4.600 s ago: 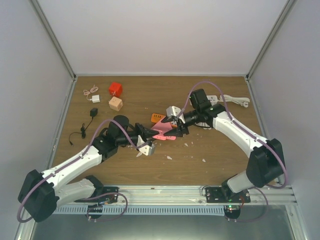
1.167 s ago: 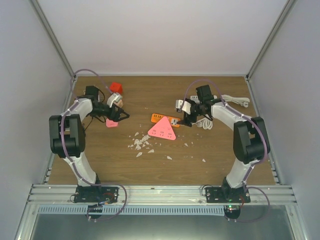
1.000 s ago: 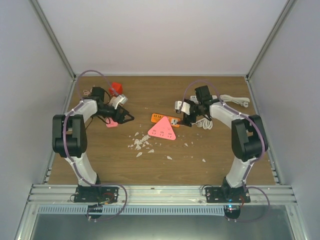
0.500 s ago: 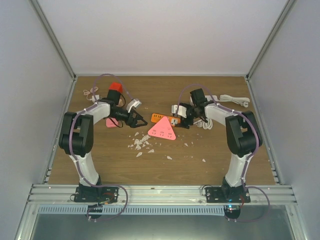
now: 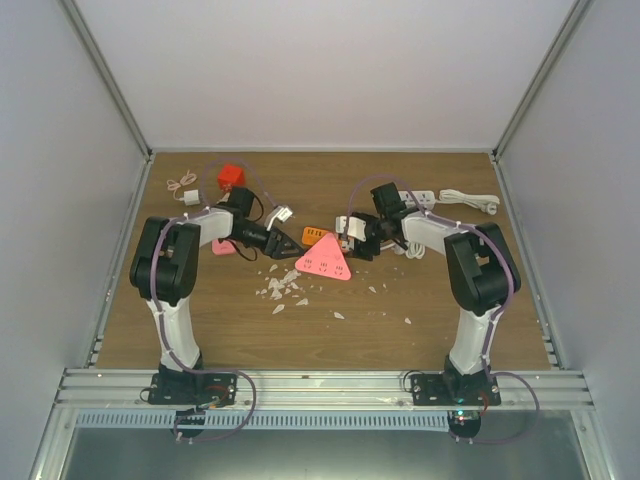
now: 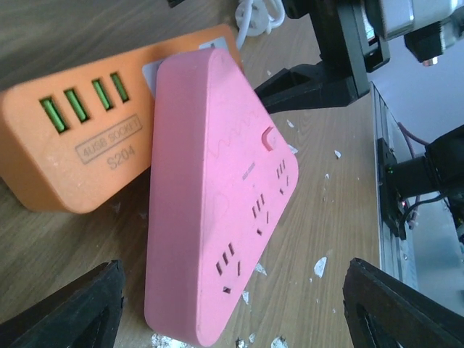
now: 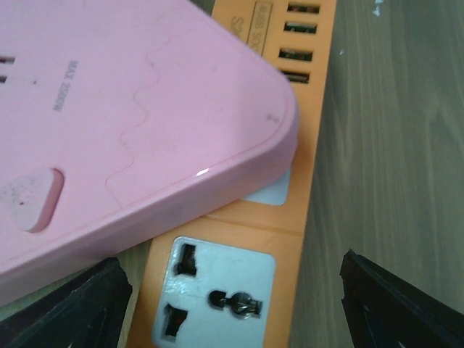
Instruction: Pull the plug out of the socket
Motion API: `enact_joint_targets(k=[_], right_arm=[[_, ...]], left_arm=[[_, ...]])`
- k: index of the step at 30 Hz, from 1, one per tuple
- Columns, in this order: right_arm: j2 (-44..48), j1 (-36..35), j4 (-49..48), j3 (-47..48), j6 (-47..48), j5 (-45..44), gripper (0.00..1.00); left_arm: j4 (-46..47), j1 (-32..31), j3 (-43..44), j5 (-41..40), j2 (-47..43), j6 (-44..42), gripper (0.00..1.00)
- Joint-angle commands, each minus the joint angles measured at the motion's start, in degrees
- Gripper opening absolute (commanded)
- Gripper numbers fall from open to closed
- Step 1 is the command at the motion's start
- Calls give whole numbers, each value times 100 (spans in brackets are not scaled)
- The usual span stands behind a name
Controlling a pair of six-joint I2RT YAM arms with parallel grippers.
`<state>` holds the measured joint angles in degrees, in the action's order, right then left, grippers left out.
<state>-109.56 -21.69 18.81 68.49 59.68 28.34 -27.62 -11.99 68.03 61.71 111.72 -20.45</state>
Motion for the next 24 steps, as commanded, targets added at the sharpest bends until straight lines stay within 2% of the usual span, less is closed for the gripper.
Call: enact_joint_targets(k=[1,9,24], right_arm=[[-34,-72,-148,-195,-9,-101,79],[-25,-182,-245,-284,-260,-339,74],[21,-180,-271,-438,-258,-241,45]], left_arm=[[150,-45,83,201,209,151,82],[257,-172,53,174,316,269,81],[258,-286,482,676,1007,534,74]])
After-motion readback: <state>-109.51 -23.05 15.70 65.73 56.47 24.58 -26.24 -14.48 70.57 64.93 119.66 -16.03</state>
